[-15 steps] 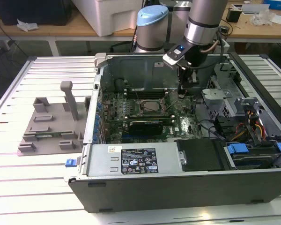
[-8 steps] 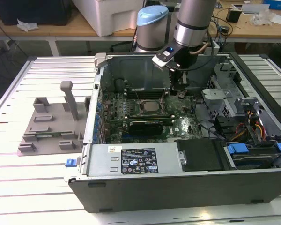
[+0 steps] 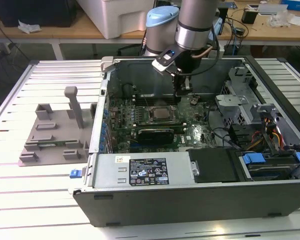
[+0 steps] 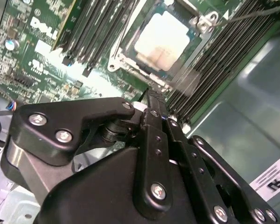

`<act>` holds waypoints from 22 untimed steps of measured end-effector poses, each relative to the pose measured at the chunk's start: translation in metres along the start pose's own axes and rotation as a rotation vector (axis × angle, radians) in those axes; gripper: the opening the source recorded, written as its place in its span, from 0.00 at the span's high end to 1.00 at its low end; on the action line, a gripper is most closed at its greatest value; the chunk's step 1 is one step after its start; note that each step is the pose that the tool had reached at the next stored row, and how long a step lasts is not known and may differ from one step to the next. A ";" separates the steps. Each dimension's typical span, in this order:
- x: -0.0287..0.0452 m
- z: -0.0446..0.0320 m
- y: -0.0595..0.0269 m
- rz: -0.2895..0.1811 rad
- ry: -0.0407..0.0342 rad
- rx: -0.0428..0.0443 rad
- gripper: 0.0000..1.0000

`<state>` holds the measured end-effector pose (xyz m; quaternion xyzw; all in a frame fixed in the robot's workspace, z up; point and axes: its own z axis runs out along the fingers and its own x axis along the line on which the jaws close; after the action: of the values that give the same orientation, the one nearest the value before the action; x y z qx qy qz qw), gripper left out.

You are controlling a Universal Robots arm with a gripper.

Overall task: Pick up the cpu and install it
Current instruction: 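Close the cpu cover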

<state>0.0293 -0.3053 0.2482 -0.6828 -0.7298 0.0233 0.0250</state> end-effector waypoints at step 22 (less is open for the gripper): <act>-0.0011 0.0483 -0.0721 -0.001 -0.0006 0.0003 0.89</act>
<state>-0.0457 -0.3112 0.2049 -0.6826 -0.7300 0.0236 0.0248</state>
